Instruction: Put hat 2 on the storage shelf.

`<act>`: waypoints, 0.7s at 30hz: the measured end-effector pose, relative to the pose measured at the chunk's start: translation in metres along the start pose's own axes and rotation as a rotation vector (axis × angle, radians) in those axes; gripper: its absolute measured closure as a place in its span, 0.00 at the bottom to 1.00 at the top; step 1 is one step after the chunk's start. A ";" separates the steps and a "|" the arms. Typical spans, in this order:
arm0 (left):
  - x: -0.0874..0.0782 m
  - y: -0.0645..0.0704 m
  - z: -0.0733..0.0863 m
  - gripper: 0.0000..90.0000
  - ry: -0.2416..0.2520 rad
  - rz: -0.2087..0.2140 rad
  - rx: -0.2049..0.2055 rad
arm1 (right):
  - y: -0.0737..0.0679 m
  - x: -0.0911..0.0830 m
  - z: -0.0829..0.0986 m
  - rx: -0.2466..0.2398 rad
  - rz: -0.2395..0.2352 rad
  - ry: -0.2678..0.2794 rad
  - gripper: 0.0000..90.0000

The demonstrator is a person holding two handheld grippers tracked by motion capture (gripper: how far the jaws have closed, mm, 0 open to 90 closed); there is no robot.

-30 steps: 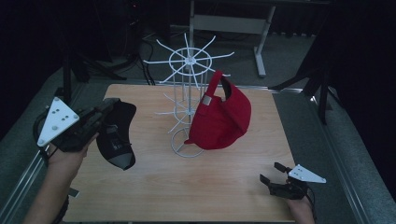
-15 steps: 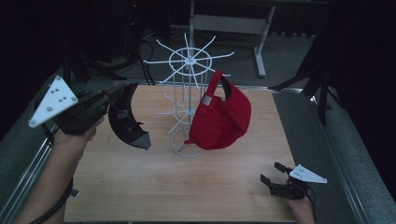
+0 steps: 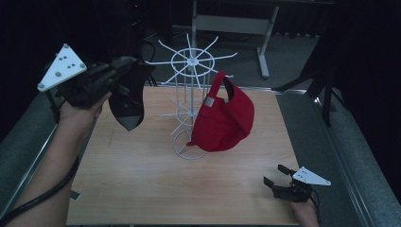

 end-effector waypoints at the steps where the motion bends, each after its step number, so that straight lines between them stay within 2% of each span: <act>1: 0.002 0.000 0.000 1.00 -0.003 -0.011 0.005 | 0.000 0.000 0.000 0.000 -0.001 0.000 0.17; 7: 0.011 -0.001 -0.006 1.00 -0.005 -0.026 0.005 | 0.000 0.001 0.000 -0.004 0.000 -0.007 0.17; 10: 0.014 0.002 -0.011 1.00 0.001 -0.012 -0.002 | 0.000 0.001 0.001 -0.004 -0.002 -0.009 0.17; 12: 0.015 0.005 -0.012 1.00 0.016 0.014 -0.011 | 0.000 0.001 0.001 -0.002 -0.001 -0.007 0.17; 15: 0.017 0.010 -0.013 1.00 0.019 0.026 -0.008 | 0.000 0.001 0.000 -0.002 -0.001 -0.006 0.17; 21: 0.021 0.011 -0.014 1.00 0.019 0.048 -0.018 | 0.000 0.001 0.000 -0.006 -0.001 -0.008 0.17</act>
Point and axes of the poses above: each handheld gripper's, and its own axes: x roughly forward along the jaws, z roughly out of its underside, y roughly to its right, the point moved 4 cm from there along x, roughly forward along the jaws, and after that the axes turned 7 degrees about -z, right-handed, at the moved point
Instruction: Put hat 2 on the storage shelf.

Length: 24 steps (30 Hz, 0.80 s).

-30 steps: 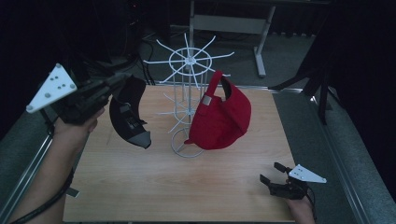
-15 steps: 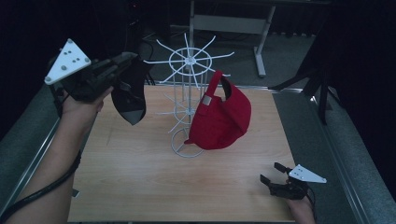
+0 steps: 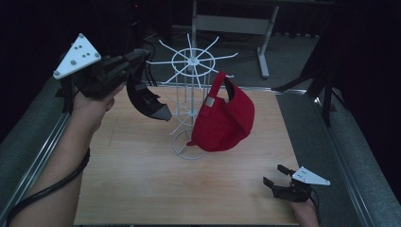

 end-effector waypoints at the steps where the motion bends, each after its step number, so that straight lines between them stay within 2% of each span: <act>1: 0.001 0.000 0.000 1.00 -0.002 0.004 0.001 | 0.000 0.000 0.000 0.002 0.000 0.001 0.17; 8: 0.009 0.002 0.003 1.00 -0.028 0.001 0.014 | 0.001 0.000 0.000 0.002 0.002 -0.001 0.17; 15: 0.019 0.008 0.010 1.00 -0.060 0.028 0.016 | 0.001 0.000 0.000 0.007 0.002 -0.003 0.17; 17: 0.021 0.011 0.011 1.00 -0.059 0.046 0.007 | 0.001 0.001 0.001 0.005 0.004 -0.008 0.17; 24: 0.022 0.015 0.019 0.99 -0.072 0.065 -0.017 | 0.002 -0.001 0.001 0.008 0.003 -0.001 0.17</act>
Point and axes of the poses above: each handheld gripper's, and its own axes: x roughly forward along the jaws, z roughly out of its underside, y roughly to its right, the point moved 4 cm from there along x, roughly forward along the jaws, and after that the axes turned 7 degrees about -z, right-handed, at the moved point
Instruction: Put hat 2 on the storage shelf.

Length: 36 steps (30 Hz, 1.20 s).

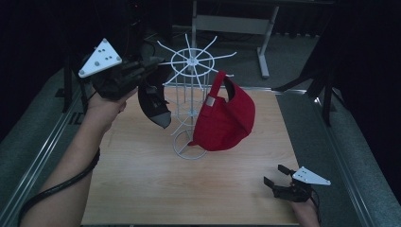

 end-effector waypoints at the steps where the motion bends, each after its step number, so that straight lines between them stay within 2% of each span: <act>1: -0.001 0.000 0.002 0.99 -0.003 0.002 -0.003 | 0.000 0.000 0.000 0.001 0.000 0.001 0.17; 11: -0.009 -0.001 0.022 0.99 0.015 0.028 -0.053 | 0.000 0.000 0.000 0.001 0.002 0.001 0.17; 13: -0.010 0.001 0.023 0.97 0.014 0.034 -0.048 | 0.000 0.000 0.000 0.001 0.001 0.002 0.17; 16: -0.012 0.006 0.025 0.85 0.004 0.039 -0.012 | 0.000 0.000 0.000 0.001 0.002 0.001 0.17; 17: -0.014 0.007 0.025 0.78 0.006 0.033 -0.003 | 0.000 0.000 0.000 0.001 0.002 0.001 0.17; 18: -0.015 0.008 0.025 0.72 0.008 0.030 0.000 | 0.000 0.000 0.000 0.000 0.002 0.002 0.17; 21: -0.021 0.009 0.026 0.65 0.016 0.025 -0.001 | 0.000 0.000 0.000 -0.001 0.001 0.002 0.17; 31: -0.040 0.005 0.042 0.64 0.004 0.014 -0.010 | 0.000 0.000 0.000 -0.001 0.003 0.002 0.17; 36: -0.052 0.003 0.047 0.64 0.014 0.018 -0.020 | -0.001 0.000 0.000 -0.004 0.003 0.000 0.17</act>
Point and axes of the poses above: each handheld gripper's, and its own axes: x roughly forward along the jaws, z roughly out of its underside, y roughly to its right, the point moved 4 cm from there along x, roughly forward along the jaws, and after that the axes turned 7 degrees about -z, right-handed, at the moved point
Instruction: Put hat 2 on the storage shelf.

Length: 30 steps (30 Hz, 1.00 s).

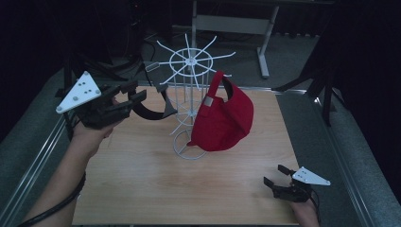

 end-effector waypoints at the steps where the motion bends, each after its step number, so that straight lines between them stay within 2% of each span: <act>1: -0.003 0.000 0.001 0.64 0.003 0.000 -0.001 | 0.000 0.000 0.000 0.000 0.000 -0.001 0.17; 13: -0.022 -0.009 0.030 0.63 -0.009 -0.014 -0.050 | 0.000 0.000 0.000 -0.001 0.000 -0.001 0.17; 17: -0.025 -0.009 0.037 0.59 -0.015 -0.019 -0.045 | 0.000 0.000 0.000 0.000 0.001 -0.003 0.17; 18: -0.028 -0.008 0.046 0.59 -0.024 -0.025 -0.037 | 0.000 0.000 -0.001 0.002 0.001 0.000 0.17; 19: -0.028 -0.008 0.046 0.59 -0.024 -0.025 -0.037 | 0.000 0.000 -0.001 0.001 0.001 0.001 0.17; 20: -0.030 -0.007 0.053 0.58 -0.031 -0.023 -0.037 | 0.000 0.000 -0.001 0.003 0.001 0.003 0.17; 25: -0.032 -0.004 0.077 0.55 -0.066 -0.021 -0.059 | 0.000 -0.001 -0.001 0.001 0.007 0.010 0.17; 30: -0.034 0.000 0.105 0.53 -0.091 -0.024 -0.064 | 0.001 -0.001 -0.001 0.008 0.019 0.021 0.17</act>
Point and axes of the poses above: each handheld gripper's, and its own axes: x roughly forward along the jaws, z roughly out of its underside, y roughly to its right, the point moved 4 cm from there along x, roughly forward along the jaws, and after that the axes turned 7 degrees about -z, right-handed, at the moved point
